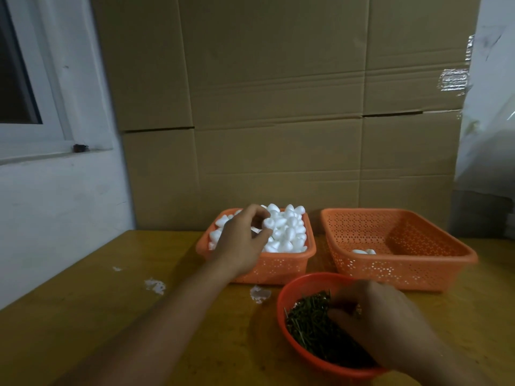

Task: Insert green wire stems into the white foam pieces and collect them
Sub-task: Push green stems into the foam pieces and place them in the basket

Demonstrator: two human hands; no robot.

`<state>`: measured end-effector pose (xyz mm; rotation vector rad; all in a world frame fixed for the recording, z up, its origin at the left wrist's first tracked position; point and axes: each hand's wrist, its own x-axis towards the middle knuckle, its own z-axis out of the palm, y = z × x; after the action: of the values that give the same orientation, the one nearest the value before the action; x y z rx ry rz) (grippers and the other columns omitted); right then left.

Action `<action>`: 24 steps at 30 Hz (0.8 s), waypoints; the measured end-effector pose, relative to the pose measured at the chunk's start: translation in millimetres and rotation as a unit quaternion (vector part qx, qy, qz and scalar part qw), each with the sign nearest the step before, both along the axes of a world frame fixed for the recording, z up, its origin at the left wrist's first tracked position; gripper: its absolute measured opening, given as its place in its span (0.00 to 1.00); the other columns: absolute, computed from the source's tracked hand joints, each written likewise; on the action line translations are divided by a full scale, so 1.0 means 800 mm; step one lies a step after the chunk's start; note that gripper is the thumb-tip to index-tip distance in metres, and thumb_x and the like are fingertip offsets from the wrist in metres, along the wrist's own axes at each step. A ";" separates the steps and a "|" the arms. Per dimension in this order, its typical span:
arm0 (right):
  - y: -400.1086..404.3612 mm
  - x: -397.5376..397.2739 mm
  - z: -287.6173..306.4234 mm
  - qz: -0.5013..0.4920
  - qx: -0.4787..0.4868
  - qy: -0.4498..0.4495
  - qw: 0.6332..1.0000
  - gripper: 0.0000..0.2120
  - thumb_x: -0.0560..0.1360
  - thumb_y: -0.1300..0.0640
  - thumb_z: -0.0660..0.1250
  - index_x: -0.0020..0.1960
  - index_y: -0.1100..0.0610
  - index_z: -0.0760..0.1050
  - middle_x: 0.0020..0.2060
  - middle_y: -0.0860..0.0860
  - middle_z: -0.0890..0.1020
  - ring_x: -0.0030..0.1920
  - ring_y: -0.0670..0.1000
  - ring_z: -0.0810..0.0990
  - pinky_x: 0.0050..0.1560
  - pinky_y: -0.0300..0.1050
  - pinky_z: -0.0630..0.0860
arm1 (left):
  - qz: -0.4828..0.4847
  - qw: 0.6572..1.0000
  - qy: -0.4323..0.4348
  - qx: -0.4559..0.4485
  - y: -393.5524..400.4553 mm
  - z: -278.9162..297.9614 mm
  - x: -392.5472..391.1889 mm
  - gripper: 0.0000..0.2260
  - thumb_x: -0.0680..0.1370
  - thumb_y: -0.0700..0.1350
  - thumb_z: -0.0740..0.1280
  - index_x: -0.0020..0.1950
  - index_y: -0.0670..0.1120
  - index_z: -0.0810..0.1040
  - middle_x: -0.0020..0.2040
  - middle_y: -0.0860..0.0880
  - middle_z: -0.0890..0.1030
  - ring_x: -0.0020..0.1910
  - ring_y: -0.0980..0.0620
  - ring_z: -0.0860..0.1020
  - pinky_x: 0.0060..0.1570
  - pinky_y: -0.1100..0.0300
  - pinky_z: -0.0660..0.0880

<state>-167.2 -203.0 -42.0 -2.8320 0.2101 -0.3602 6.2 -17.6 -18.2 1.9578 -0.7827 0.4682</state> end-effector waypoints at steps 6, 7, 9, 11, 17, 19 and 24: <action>0.000 0.004 -0.001 0.020 -0.043 0.088 0.995 0.17 0.73 0.33 0.66 0.53 0.44 0.79 0.43 0.44 0.83 0.45 0.47 0.82 0.47 0.49 0.82 | -0.116 0.988 0.059 -0.087 -0.013 -0.022 -0.073 0.11 0.81 0.38 0.67 0.60 0.52 0.76 0.48 0.52 0.84 0.47 0.59 0.81 0.48 0.63 0.78; 0.000 0.005 -0.001 0.026 -0.049 0.102 0.993 0.18 0.73 0.33 0.66 0.53 0.45 0.79 0.44 0.44 0.83 0.46 0.47 0.82 0.48 0.49 0.81 | -0.138 0.984 0.067 -0.086 -0.014 -0.026 -0.082 0.12 0.82 0.38 0.66 0.61 0.54 0.75 0.47 0.50 0.84 0.44 0.58 0.81 0.45 0.62 0.77; 0.002 0.008 -0.003 0.034 -0.059 0.124 0.990 0.18 0.73 0.35 0.67 0.54 0.46 0.79 0.47 0.44 0.83 0.49 0.47 0.82 0.49 0.48 0.80 | -0.165 0.978 0.089 -0.091 -0.017 -0.034 -0.093 0.13 0.83 0.38 0.63 0.60 0.57 0.75 0.46 0.51 0.83 0.44 0.55 0.81 0.46 0.58 0.79; 0.004 0.013 -0.005 0.039 -0.068 0.132 0.988 0.15 0.74 0.38 0.67 0.52 0.48 0.80 0.46 0.45 0.83 0.48 0.48 0.81 0.47 0.48 0.80 | -0.180 0.971 0.117 -0.102 -0.021 -0.040 -0.098 0.14 0.84 0.38 0.62 0.57 0.57 0.79 0.46 0.52 0.83 0.46 0.52 0.82 0.51 0.55 0.80; 0.008 0.024 -0.009 0.045 -0.080 0.122 0.988 0.10 0.74 0.46 0.69 0.48 0.52 0.79 0.40 0.48 0.80 0.44 0.53 0.81 0.44 0.49 0.80 | -0.279 0.924 0.219 -0.143 -0.019 -0.045 -0.110 0.15 0.76 0.36 0.69 0.57 0.53 0.82 0.52 0.38 0.83 0.48 0.49 0.82 0.51 0.58 0.80; 0.007 0.026 -0.009 0.050 -0.073 0.125 0.988 0.10 0.75 0.47 0.69 0.48 0.53 0.78 0.41 0.49 0.79 0.45 0.54 0.81 0.45 0.50 0.80 | -0.285 0.922 0.222 -0.139 -0.018 -0.048 -0.112 0.18 0.74 0.33 0.70 0.58 0.52 0.81 0.52 0.38 0.83 0.48 0.50 0.81 0.53 0.58 0.80; 0.005 0.028 -0.009 0.055 -0.047 0.119 0.990 0.07 0.74 0.52 0.70 0.45 0.56 0.81 0.40 0.52 0.83 0.42 0.54 0.82 0.47 0.54 0.81 | -0.267 0.924 0.226 -0.153 -0.020 -0.051 -0.118 0.11 0.80 0.36 0.68 0.60 0.46 0.75 0.48 0.38 0.85 0.41 0.49 0.81 0.45 0.59 0.78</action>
<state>-145.1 -199.2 -49.6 -2.9595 0.0849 -0.0072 -87.8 -33.4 -58.8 1.4014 -0.8366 -0.1826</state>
